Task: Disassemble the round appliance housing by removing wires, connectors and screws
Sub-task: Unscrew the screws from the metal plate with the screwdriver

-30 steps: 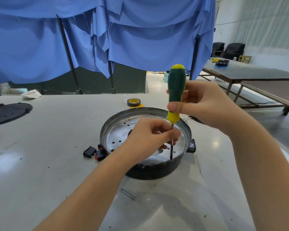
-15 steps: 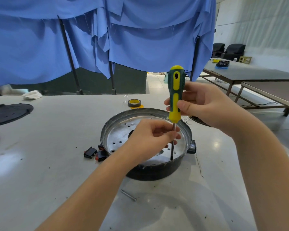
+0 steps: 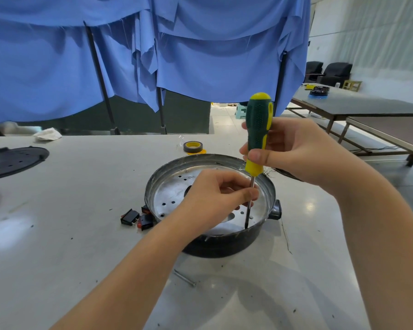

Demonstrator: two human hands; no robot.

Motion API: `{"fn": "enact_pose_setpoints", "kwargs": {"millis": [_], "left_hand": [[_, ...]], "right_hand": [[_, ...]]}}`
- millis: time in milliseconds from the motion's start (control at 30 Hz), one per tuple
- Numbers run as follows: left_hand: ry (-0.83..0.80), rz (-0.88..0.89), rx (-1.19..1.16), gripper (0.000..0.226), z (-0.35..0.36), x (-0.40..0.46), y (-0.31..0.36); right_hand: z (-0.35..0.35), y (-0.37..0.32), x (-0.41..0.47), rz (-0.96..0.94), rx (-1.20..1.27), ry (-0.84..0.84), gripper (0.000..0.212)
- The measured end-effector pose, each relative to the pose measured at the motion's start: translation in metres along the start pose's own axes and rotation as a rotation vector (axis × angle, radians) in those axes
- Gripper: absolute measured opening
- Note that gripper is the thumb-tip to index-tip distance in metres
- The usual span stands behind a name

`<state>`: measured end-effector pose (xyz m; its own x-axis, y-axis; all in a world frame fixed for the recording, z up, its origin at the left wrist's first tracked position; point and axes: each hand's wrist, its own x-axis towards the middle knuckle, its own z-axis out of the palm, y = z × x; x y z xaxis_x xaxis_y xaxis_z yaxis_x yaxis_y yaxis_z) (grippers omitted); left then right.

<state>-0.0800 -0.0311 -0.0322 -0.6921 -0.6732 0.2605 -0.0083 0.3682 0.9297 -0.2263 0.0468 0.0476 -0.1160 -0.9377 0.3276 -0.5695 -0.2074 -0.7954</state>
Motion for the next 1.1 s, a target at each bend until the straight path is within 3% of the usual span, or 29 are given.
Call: {"fn": "enact_pose_setpoints", "kwargs": {"millis": [200,333,500,900,1100], "left_hand": [[0.006,-0.012,-0.023,0.011,-0.0014,0.0021,-0.0015],[0.0,-0.019,-0.028,0.011,-0.0004,0.0024,-0.0023],[0.007,-0.02,-0.021,0.01,-0.0008,0.0026,-0.0016],[-0.063,-0.024,-0.052,0.015,-0.0015,-0.0013,0.0034],[-0.034,-0.026,-0.037,0.014,-0.0016,0.0004,0.0015]], "right_hand": [[0.006,-0.0034,0.002,-0.01,-0.007,-0.049,0.032],[0.0072,-0.0019,0.0033,-0.016,-0.148,0.063,0.038],[0.0063,0.0005,0.0032,-0.051,-0.097,0.097,0.027],[0.0015,-0.0007,-0.0003,-0.05,0.132,-0.088,0.036],[0.0096,0.0021,0.0045,0.022,-0.071,0.004,0.041]]}}
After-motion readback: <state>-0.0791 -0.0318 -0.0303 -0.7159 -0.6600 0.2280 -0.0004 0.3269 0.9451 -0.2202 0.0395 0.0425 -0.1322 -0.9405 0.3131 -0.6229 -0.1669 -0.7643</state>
